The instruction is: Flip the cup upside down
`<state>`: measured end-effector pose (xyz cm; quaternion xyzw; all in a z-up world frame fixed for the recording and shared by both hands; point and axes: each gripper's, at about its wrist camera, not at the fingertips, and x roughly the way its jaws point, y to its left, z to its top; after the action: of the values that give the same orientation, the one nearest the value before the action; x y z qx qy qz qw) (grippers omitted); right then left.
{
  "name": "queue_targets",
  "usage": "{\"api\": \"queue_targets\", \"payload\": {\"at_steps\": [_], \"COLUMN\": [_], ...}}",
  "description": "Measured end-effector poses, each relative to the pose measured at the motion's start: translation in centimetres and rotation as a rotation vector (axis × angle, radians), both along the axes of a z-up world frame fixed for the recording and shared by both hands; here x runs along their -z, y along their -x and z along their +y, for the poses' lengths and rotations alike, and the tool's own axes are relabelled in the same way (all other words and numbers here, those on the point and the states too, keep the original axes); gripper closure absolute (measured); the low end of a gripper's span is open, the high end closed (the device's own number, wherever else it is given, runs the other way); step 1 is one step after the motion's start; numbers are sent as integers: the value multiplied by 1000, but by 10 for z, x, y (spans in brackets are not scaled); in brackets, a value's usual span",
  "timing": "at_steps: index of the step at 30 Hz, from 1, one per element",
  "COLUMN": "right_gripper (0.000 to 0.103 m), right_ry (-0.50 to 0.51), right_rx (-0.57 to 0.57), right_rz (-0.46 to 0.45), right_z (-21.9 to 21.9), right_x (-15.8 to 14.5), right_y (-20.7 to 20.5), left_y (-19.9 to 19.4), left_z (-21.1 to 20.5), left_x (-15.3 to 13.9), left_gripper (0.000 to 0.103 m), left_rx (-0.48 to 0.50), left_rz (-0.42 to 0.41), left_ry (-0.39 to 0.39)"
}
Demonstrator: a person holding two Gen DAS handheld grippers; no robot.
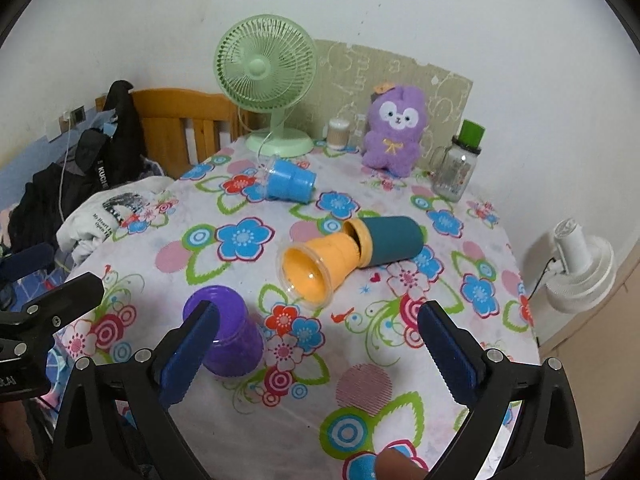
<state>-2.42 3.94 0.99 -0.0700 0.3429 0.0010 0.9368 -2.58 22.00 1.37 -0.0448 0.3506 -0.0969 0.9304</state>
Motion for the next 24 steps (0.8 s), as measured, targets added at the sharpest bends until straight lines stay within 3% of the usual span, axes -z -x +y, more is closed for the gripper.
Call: {"api": "queue_targets", "payload": {"at_steps": [24], "right_gripper": [2], "right_ry": [28], "right_rx": [54], "right_rz": [-159], "right_z": [5], "right_x": [-48], "right_y": [22], "left_y": [9], "left_z": [-4], "left_x": [-37], "left_gripper": [0], "left_rx": [-3], "left_rz": [-143], "left_ry": [23]}}
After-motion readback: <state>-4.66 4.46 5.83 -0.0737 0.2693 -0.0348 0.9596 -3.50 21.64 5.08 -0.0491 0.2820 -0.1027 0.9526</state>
